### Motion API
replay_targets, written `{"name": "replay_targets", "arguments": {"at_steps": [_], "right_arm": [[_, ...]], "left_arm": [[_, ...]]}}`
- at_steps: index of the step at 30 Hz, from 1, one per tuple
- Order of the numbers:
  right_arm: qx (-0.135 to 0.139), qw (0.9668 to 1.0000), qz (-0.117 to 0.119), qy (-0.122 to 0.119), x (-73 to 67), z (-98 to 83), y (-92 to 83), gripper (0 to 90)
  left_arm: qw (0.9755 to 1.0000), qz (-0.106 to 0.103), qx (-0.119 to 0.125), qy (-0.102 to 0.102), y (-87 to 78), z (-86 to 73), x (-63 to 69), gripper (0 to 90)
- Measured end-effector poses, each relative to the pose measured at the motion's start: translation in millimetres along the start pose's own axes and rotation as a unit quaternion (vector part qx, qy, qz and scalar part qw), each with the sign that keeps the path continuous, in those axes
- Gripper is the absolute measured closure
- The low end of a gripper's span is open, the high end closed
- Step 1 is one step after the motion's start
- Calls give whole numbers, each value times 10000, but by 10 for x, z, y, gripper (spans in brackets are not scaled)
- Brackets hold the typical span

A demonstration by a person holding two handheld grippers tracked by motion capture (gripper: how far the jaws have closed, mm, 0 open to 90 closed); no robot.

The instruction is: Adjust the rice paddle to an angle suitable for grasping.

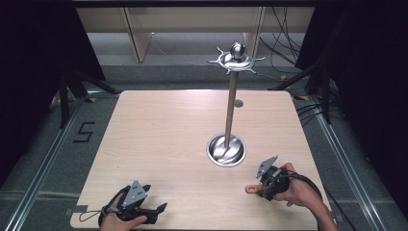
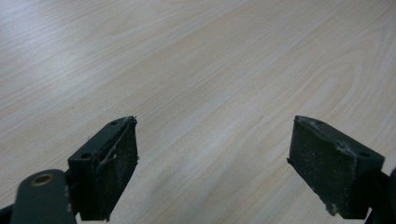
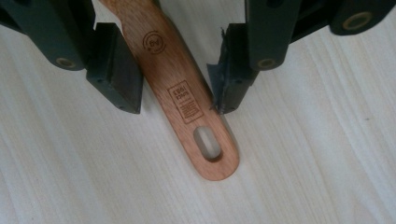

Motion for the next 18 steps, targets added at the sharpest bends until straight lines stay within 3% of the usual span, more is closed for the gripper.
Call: {"name": "replay_targets", "arguments": {"at_steps": [3,5,6,7,9,10,12,15,16,18], "right_arm": [[-152,9998,64,-75,15,4,-3,572],[-220,9997,39,25,28,4,-9,600],[-267,9996,20,74,37,-3,-18,612],[-317,9994,5,103,40,-10,-21,620],[-411,9991,9,37,51,-17,-28,626],[-421,9991,32,18,53,-12,-27,627],[-529,9986,43,82,52,-11,-26,629],[-644,9978,38,130,59,3,-26,635],[-697,9975,42,96,69,8,-27,636],[-834,9965,22,97,72,16,-27,639]], "left_arm": [[10000,-7,-19,3,1,-6,2,148],[10000,5,3,13,2,1,-3,148],[9997,12,34,247,5,9,-34,148],[10000,4,-21,7,2,-6,-1,148],[10000,7,-7,-1,0,-2,-2,148],[9997,15,40,225,2,13,-33,148],[10000,-26,-9,25,-4,-3,5,148],[10000,7,9,26,-1,1,-7,148],[9994,49,31,332,2,8,-56,148],[10000,-6,-27,1,-1,-9,0,148]]}}
Point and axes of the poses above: each handheld gripper's, and its own axes: y roughly forward along the jaws, z roughly out of its top, x roughly to its right, the point moved 10 cm from there along y, roughly forward along the jaws, and after that the axes turned 10 degrees about z, right-handed, at the moved point
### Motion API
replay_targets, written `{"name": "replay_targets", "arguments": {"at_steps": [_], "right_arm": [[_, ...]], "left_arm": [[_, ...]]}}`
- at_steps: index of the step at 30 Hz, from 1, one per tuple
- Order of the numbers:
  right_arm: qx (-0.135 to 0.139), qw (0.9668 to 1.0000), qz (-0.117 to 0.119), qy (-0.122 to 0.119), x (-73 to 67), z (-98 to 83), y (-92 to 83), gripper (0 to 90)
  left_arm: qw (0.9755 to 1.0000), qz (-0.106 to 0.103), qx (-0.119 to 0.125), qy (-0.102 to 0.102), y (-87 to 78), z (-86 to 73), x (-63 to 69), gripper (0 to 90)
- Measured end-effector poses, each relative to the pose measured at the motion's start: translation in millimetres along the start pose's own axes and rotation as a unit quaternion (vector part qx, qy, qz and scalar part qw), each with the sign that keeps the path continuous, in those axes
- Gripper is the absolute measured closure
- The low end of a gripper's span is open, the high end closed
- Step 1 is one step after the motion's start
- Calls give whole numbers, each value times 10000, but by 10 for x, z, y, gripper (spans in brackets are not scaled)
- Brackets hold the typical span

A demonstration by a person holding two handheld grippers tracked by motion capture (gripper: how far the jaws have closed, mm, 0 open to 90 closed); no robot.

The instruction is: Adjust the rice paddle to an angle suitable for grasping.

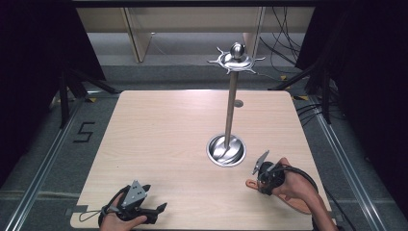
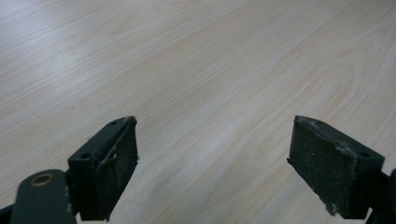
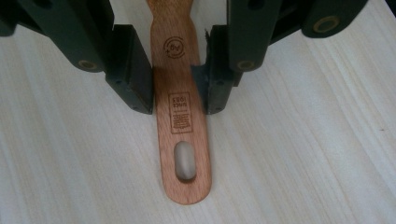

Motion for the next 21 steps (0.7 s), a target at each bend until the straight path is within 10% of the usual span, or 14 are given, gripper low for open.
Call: {"name": "replay_targets", "arguments": {"at_steps": [2,5,7,8,17,21], "right_arm": [[-52,10000,17,-1,1,13,4,640],[-136,9999,-14,37,6,22,9,640],[-149,9999,56,-15,6,33,11,640],[-175,9998,31,53,2,31,10,640],[-278,9995,5,-156,-9,66,20,661],[-258,9995,-28,-154,-2,68,27,662]], "left_arm": [[9994,38,15,334,0,8,-55,148],[10000,-2,9,-10,0,2,1,148],[9994,53,70,333,2,20,-56,148],[10000,-15,25,33,-4,6,0,148],[9998,17,62,209,4,18,-31,148],[10000,-31,51,-61,5,13,22,148]]}}
Point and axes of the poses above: each handheld gripper's, and its own axes: y roughly forward along the jaws, z roughly out of its top, x roughly to its right, the point moved 10 cm from there along y, roughly forward along the jaws, and after that the axes turned 10 degrees about z, right-handed, at the moved point
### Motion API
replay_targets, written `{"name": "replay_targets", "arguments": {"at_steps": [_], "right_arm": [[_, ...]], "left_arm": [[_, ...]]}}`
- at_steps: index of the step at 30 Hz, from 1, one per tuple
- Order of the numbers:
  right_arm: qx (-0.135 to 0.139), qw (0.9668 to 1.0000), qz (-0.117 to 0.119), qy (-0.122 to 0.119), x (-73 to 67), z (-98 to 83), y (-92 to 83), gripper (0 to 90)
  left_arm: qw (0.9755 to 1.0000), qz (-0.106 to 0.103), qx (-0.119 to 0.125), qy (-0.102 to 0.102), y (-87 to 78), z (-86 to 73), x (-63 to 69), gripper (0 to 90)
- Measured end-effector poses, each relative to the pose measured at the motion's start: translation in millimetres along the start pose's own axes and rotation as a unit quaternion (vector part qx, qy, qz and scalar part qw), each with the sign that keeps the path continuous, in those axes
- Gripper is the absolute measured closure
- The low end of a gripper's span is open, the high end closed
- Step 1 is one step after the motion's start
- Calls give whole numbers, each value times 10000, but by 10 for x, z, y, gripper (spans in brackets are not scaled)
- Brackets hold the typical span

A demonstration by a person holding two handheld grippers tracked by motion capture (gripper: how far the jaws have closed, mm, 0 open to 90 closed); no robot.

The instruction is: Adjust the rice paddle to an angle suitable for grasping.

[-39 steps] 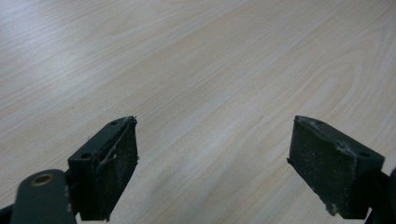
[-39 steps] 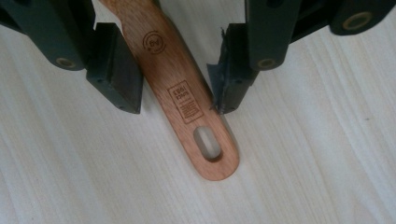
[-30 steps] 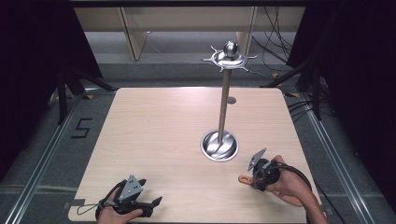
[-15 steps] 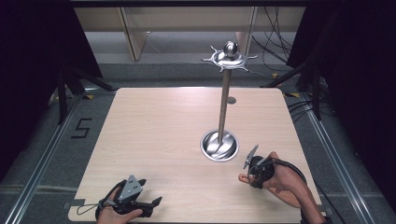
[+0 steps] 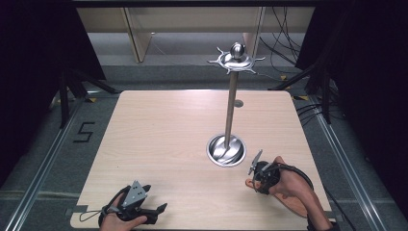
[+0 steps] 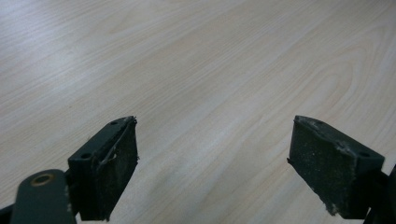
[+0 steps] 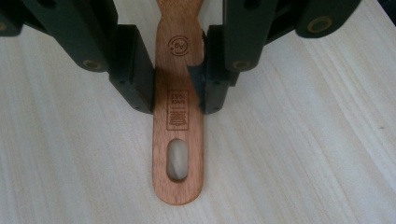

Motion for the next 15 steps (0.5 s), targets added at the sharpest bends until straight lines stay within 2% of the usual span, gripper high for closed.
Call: {"name": "replay_targets", "arguments": {"at_steps": [3,4,5,6,7,8,11,12,13,14,15], "right_arm": [[4,10000,5,-69,-4,2,3,662],[-6,10000,37,-4,-26,2,2,662],[-34,10000,54,-27,-13,-1,-1,662],[-32,10000,37,37,-14,-4,-6,662],[-35,10000,16,47,-13,-3,-7,662],[-35,10000,16,47,-13,-3,-7,662],[-114,9999,94,47,-42,-5,1,662],[-140,9998,84,94,-44,1,1,662],[-139,9999,59,66,-40,7,5,663],[-147,9999,20,-59,-14,9,11,663],[-160,9998,39,-70,-16,9,13,663]], "left_arm": [[10000,30,-3,-3,4,-6,-1,148],[10000,30,-3,-3,4,-6,-1,148],[9995,30,32,310,12,3,-38,148],[9995,30,32,310,12,3,-38,148],[10000,-30,-50,81,8,-14,19,148],[10000,-30,-50,81,8,-14,19,148],[9998,-5,-77,176,10,-17,12,148],[9992,-4,-2,404,11,2,-24,148],[9997,-10,45,228,17,8,0,148],[9999,-25,22,168,12,1,9,148],[9995,-7,-46,320,2,-12,-18,148]]}}
Point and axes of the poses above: each handheld gripper's, and its own axes: y roughly forward along the jaws, z roughly out of its top, x roughly to its right, the point moved 10 cm from there along y, roughly forward along the jaws, and after that the axes turned 10 degrees about z, right-handed, at the moved point
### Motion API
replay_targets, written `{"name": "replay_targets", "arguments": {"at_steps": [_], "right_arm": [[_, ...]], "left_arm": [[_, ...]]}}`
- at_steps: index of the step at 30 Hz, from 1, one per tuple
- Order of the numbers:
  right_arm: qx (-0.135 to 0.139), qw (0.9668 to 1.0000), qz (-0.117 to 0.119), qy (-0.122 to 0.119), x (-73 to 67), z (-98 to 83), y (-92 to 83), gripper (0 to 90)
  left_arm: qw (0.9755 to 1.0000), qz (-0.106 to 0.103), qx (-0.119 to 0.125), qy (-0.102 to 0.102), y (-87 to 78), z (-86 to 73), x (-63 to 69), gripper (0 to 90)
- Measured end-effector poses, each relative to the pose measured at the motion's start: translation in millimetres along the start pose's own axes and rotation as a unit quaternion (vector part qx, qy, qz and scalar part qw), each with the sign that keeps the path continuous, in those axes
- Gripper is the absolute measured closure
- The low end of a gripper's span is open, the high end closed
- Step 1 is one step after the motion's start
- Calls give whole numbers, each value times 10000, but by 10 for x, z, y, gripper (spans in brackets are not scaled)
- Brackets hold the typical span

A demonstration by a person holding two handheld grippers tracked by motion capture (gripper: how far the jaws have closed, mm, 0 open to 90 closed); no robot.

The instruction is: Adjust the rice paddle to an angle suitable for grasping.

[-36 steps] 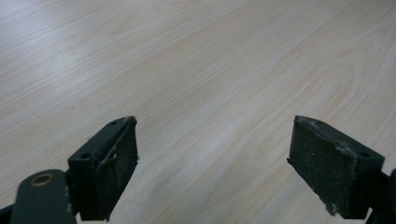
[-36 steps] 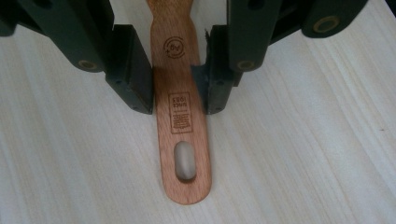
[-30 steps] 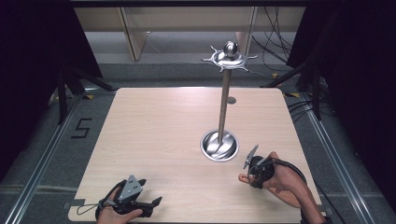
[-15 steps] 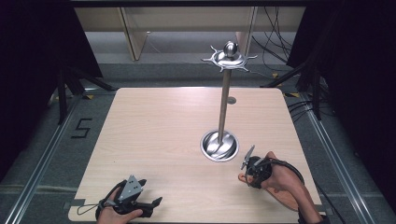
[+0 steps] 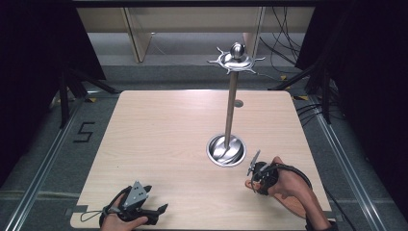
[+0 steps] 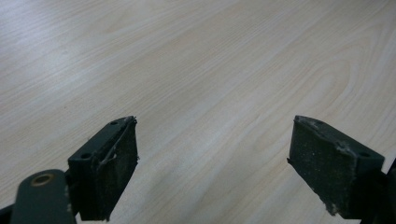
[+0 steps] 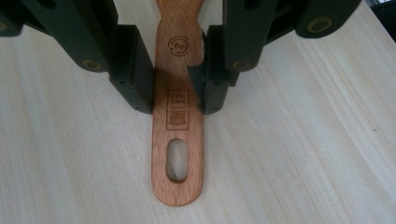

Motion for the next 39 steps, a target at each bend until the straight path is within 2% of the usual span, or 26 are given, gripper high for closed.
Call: {"name": "replay_targets", "arguments": {"at_steps": [1,2,3,4,7,8,9,10,12,14,16,20,21,23,24,25,27,28,30,31,32,33,35,36,38,39], "right_arm": [[-24,10000,-1,38,-8,-2,-4,663],[-30,9999,-42,96,-16,-4,-10,663],[-58,9999,-29,141,-30,-1,-6,663],[-78,9999,-72,30,-16,3,-3,663],[-177,9997,-70,134,-44,8,-7,664],[-201,9997,-151,50,-34,12,-4,664],[-226,9996,-138,66,-48,11,-9,664],[-239,9996,-144,60,-46,11,-9,664],[-223,9996,-151,82,-48,12,-9,664],[-218,9995,-178,120,-51,14,-7,664],[-200,9996,-194,8,-33,15,-6,665],[-59,9996,-247,82,-23,-3,-21,665],[-23,9996,-264,73,-9,-8,-35,665],[36,9996,-285,-16,20,-11,-55,665],[159,9995,-261,31,10,-29,-103,665],[225,9994,-235,74,-3,-37,-134,665],[295,9992,-232,114,-9,-43,-164,666],[439,9984,-278,231,-9,-68,-228,665],[453,9983,-280,248,-7,-84,-256,665],[795,9961,-306,214,18,-73,-316,665],[894,9951,-287,295,22,-82,-352,665],[1048,9938,-236,283,23,-82,-392,665],[1222,9921,-177,219,39,-106,-468,665],[1410,9895,-137,277,51,-110,-517,666],[1614,9864,-140,271,76,-131,-596,670],[1675,9853,-152,310,78,-137,-621,671]], "left_arm": [[10000,16,20,24,2,6,-7,148],[9999,2,82,-130,9,19,20,148],[10000,7,57,-57,8,13,12,148],[10000,-3,66,-56,13,14,15,148],[10000,-17,4,-8,1,2,7,148],[10000,32,25,27,-1,6,-11,148],[9999,20,-10,-132,-5,-3,7,148],[10000,27,-10,-52,-8,-1,-9,148],[10000,37,5,-7,-8,3,-16,148],[10000,19,-22,-58,-11,-5,-2,148],[9999,-2,-5,-160,-8,2,13,148],[9998,-8,37,-208,-12,14,16,148],[10000,-27,46,-2,-14,17,-6,148],[9999,-23,27,-96,-16,12,7,148],[9998,-5,21,-191,-14,7,14,148],[10000,-9,47,-5,-15,14,-11,148],[10000,-11,47,-51,-15,16,-6,148],[10000,-10,55,-53,-14,16,-3,148],[10000,-18,35,-42,-17,11,-3,148],[10000,-15,45,-45,-17,14,-5,148],[9998,10,140,-170,-6,38,6,148],[10000,-17,80,-49,-14,21,-5,148],[9998,10,158,-136,-4,38,-3,148],[9997,27,194,-164,2,47,-5,148],[9999,-16,97,-64,-12,24,-5,148],[9999,-31,31,-104,-19,11,8,148]]}}
Point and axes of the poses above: each handheld gripper's, and its own axes: y roughly forward along the jaws, z roughly out of its top, x roughly to its right, the point moved 10 cm from there along y, roughly forward along the jaws, and after that the axes turned 10 degrees about z, right-handed, at the moved point
